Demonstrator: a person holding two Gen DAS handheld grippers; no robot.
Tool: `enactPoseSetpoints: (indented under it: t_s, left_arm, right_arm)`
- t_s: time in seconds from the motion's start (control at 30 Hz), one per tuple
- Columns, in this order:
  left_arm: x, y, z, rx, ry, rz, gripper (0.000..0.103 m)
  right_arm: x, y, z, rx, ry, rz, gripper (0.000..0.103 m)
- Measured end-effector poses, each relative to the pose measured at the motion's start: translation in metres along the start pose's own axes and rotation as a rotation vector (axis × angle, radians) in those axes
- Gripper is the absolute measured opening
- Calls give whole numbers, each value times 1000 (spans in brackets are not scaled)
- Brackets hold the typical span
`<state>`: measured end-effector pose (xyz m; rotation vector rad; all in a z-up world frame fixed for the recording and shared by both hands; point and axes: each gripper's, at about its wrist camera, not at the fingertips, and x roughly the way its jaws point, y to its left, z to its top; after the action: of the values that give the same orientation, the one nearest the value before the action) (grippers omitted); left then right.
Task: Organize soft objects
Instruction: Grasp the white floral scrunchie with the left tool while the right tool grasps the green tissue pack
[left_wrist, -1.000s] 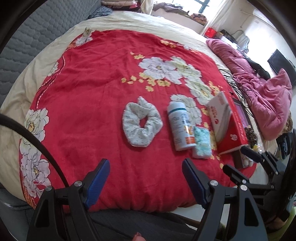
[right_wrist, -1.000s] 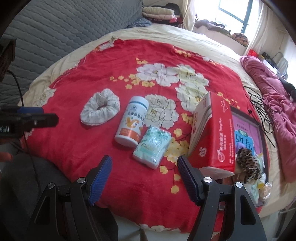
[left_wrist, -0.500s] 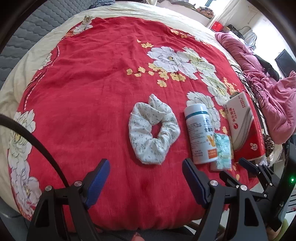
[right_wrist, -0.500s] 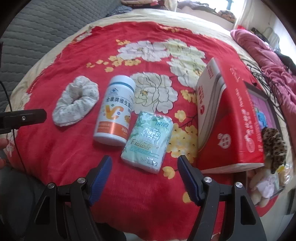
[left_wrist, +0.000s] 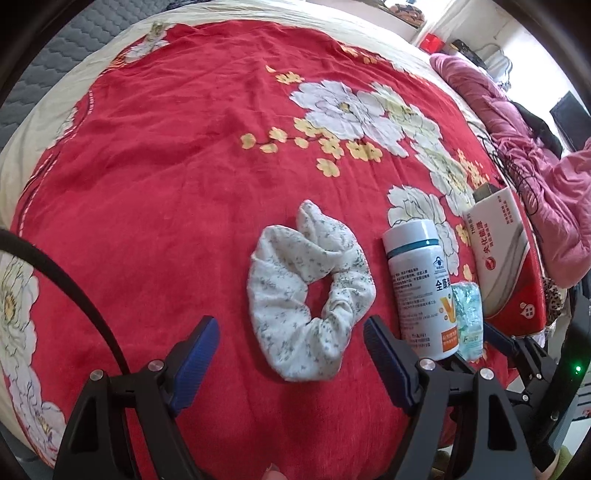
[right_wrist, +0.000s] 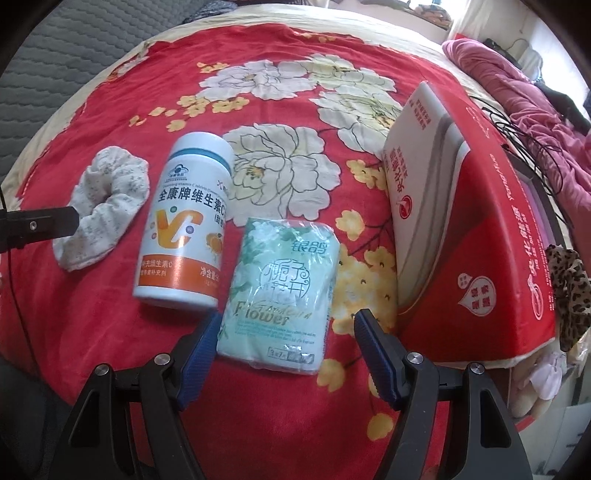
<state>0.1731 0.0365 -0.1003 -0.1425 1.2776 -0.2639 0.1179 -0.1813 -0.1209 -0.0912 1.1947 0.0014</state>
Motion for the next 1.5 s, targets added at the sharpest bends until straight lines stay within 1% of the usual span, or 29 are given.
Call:
enactPoseSetpoints:
  t_s: [0.13, 0.3, 0.43, 0.47, 0.6, 0.7, 0.77, 0.83, 0.9, 0.93, 0.97, 1.0, 1.03, 1.07, 1.2, 1.3, 1.5]
  left_arm:
    - [12, -4, 4, 11, 17, 12, 80]
    - [23, -8, 6, 32, 25, 35, 80]
    - [30, -9, 8, 41, 31, 54, 81]
    - [32, -10, 8, 41, 29, 58, 81]
    - [36, -11, 11, 40, 25, 70, 82]
    - [37, -11, 12, 30, 7, 72, 82]
    - [36, -11, 12, 26, -7, 88, 72]
    - [36, -12, 12, 30, -9, 109, 67]
    - [36, -12, 12, 30, -6, 114, 63]
    - [35, -11, 12, 24, -6, 115, 57]
    - [34, -10, 13, 20, -7, 117, 46]
    - [32, -10, 13, 15, -9, 120, 39]
    - [31, -9, 14, 12, -6, 116, 25]
    - [29, -8, 14, 9, -1, 105, 16]
    - [22, -9, 10, 9, -2, 74, 12]
    - [12, -14, 6, 4, -11, 49, 11]
    - [-17, -35, -3, 38, -48, 26, 11]
  right_arm:
    - [7, 3, -1, -18, 12, -19, 74]
    - [10, 2, 1, -20, -1, -25, 72]
    - [11, -1, 2, -16, 1, -15, 60]
    - [11, -2, 4, -8, -1, -8, 54]
    - [9, -3, 7, -13, -14, -16, 50]
    - [5, -3, 8, -20, -16, -19, 49]
    - [2, -5, 8, -15, -20, -6, 49]
    - [-2, -7, 8, -11, -24, -3, 49]
    - [-6, -8, 9, -7, -29, 5, 49]
    - [-7, -9, 9, -4, -33, 6, 49]
    - [-9, -9, 10, -3, -37, 8, 49]
    - [-11, -9, 11, -2, -41, 11, 49]
    - [-13, -10, 11, 0, -46, 15, 49]
    - [-15, -10, 11, 1, -49, 16, 49]
    - [-23, -11, 12, 2, -61, 28, 49]
    - [-29, -12, 12, 11, -72, 39, 49]
    - [-46, -16, 13, 16, -106, 54, 49]
